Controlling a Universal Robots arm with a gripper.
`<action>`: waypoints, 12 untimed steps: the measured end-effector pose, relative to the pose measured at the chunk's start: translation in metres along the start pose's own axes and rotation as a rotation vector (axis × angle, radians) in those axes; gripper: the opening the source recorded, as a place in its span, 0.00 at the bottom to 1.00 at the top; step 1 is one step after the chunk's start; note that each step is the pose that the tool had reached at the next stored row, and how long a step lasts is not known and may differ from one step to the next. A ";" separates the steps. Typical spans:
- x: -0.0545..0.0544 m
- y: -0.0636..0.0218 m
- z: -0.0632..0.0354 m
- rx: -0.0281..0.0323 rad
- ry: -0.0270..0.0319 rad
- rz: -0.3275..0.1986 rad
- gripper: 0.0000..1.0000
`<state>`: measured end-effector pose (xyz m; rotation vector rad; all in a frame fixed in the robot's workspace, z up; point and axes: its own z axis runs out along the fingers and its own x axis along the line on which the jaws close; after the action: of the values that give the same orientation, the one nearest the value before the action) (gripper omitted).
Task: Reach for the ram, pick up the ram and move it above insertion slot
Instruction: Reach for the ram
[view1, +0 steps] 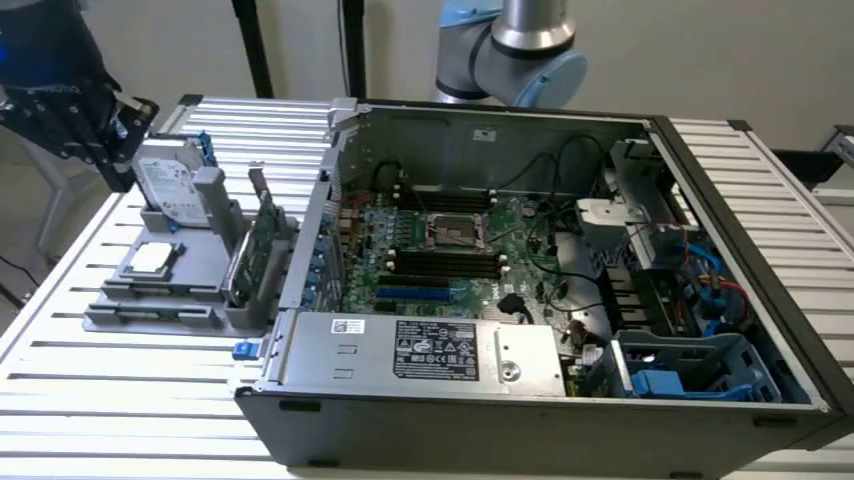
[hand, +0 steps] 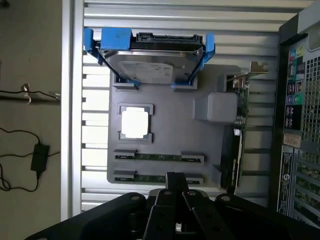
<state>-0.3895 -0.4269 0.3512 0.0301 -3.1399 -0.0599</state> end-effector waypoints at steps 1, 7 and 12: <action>0.000 -0.0044 0.0000 -0.0001 -0.0001 0.000 0.11; 0.003 -0.0189 0.0012 0.0000 -0.0001 -0.002 0.11; 0.004 -0.0213 0.0018 -0.0001 -0.0001 -0.003 0.11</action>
<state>-0.3934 -0.4482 0.3486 0.0342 -3.1400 -0.0600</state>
